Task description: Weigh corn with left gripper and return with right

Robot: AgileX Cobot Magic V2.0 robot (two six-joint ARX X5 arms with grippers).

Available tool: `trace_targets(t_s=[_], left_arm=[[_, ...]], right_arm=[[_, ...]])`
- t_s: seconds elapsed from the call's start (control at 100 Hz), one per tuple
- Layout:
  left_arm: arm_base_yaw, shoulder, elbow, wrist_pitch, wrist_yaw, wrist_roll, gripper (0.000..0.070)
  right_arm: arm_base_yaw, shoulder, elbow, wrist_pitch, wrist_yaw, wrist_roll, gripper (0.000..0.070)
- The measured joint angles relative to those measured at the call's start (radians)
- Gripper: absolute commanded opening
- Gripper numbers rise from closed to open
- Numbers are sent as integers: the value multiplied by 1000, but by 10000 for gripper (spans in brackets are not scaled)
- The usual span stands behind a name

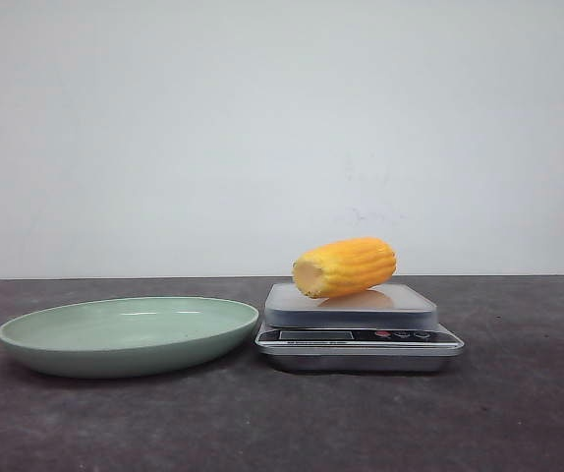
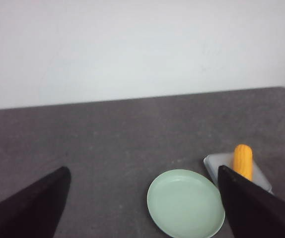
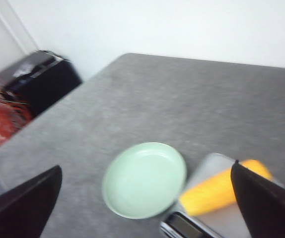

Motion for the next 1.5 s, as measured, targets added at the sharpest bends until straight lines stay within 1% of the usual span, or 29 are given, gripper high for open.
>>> trace_targets(t_s=[0.1, 0.18, 0.25, 0.37, 0.43, 0.52, 0.65, 0.8, 0.86, 0.87, 0.88, 0.9, 0.94, 1.03, 1.2, 1.23, 1.27, 1.3, 1.32, 1.33, 1.36, 1.37, 1.43, 1.45, 1.5], left_arm=[[0, -1, -11, 0, -1, 0, 553], [0, -5, -11, 0, -1, 1, 553], [0, -9, -11, 0, -5, 4, 553], [0, -11, -11, 0, -6, 7, 553], [0, -11, -11, 0, -6, 10, 553], [0, -11, -11, 0, -6, 11, 553], [0, -12, -11, 0, 0, 4, 553], [-1, -18, -11, 0, 50, -5, 553], [-2, -19, -11, 0, 66, -8, 553], [-2, -19, -11, 0, 68, -9, 553], [-2, -19, -11, 0, 70, -10, 553], [-2, -19, -11, 0, 72, -12, 553], [-2, -19, -11, 0, 77, -16, 553], [-2, -19, -11, 0, 93, -20, 553], [-2, -19, -11, 0, 95, -27, 553], [-2, -19, -11, 0, 95, -26, 553], [-2, -19, -11, 0, 95, -26, 553], [-2, -19, -11, 0, 95, -25, 553], [-2, -19, -11, 0, 95, -24, 553], [-2, -19, -11, 0, 95, -23, 553], [-2, -19, -11, 0, 95, -18, 553], [-2, -19, -11, 0, 95, -16, 553], [-2, -19, -11, 0, 95, -5, 553], [-2, -19, -11, 0, 95, -2, 553], [-2, -19, -11, 0, 95, 4, 553]], right_arm=[[68, 60, 0, 37, 9, 47, 700], [139, 106, 0, 47, 64, 71, 700], [208, 147, 0, 47, 154, 87, 700], [303, 246, 0, 39, 360, 124, 700], [321, 309, 0, 39, 423, 145, 700], [320, 407, 0, 45, 452, 194, 700], [318, 541, 0, 74, 462, 297, 700], [318, 665, 0, 153, 461, 389, 700], [318, 698, 0, 181, 461, 423, 609], [318, 703, 0, 187, 461, 428, 582], [318, 707, 0, 191, 461, 432, 575], [318, 717, 0, 201, 461, 443, 534], [317, 734, 0, 212, 462, 458, 499], [314, 774, 0, 216, 465, 484, 492], [305, 832, 0, 210, 466, 528, 490], [304, 837, 0, 210, 466, 536, 474], [302, 842, 0, 210, 465, 548, 413], [299, 844, 0, 210, 465, 555, 329], [299, 846, 0, 211, 465, 559, 290], [298, 846, 0, 211, 465, 560, 250], [297, 848, 0, 210, 465, 563, 183], [297, 848, 0, 209, 465, 564, 145], [296, 848, 0, 208, 465, 568, 24], [296, 848, 0, 208, 465, 568, 0], [296, 848, 0, 208, 465, 568, 0]])
